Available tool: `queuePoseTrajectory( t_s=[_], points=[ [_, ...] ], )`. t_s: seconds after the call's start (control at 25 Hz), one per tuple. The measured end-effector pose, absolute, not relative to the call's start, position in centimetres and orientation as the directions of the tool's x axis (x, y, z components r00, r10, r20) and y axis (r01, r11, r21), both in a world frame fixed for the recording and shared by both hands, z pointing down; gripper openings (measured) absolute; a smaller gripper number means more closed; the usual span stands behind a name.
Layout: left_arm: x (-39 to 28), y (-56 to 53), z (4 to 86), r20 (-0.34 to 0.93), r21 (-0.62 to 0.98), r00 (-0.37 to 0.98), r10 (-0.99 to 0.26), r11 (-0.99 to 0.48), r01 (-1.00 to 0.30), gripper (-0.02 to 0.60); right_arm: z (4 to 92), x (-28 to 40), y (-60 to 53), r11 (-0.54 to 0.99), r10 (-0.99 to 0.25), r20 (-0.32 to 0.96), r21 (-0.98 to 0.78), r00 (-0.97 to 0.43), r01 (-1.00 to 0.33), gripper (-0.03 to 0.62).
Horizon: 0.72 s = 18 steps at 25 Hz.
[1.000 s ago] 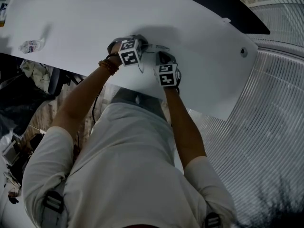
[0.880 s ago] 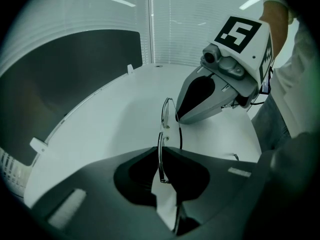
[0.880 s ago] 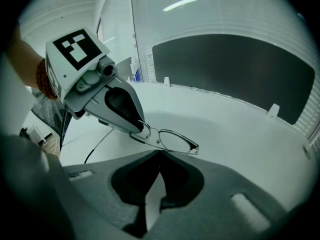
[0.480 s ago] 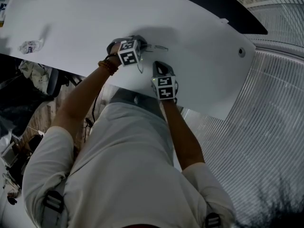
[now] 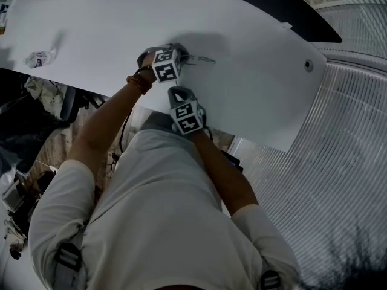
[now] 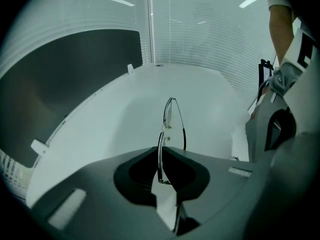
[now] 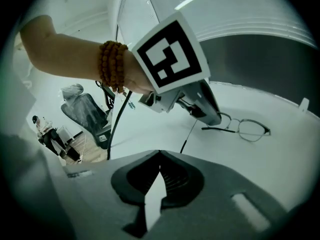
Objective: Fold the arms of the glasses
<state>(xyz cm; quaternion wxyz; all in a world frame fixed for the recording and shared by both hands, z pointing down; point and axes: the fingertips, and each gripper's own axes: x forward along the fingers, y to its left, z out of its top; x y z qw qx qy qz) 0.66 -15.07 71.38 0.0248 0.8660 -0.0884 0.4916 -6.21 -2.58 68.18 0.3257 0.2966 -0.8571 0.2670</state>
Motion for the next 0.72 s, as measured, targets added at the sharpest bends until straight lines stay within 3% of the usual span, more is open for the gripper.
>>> queuePoseTrajectory(
  t_s=[0.72],
  points=[
    [0.6, -15.1, 71.3, 0.858, -0.051, 0.501, -0.118, -0.988, -0.145, 0.028, 69.9, -0.1, -5.1, 0.629, -0.370, 0.776, -0.195, -0.511, -0.752, 0.002]
  ],
)
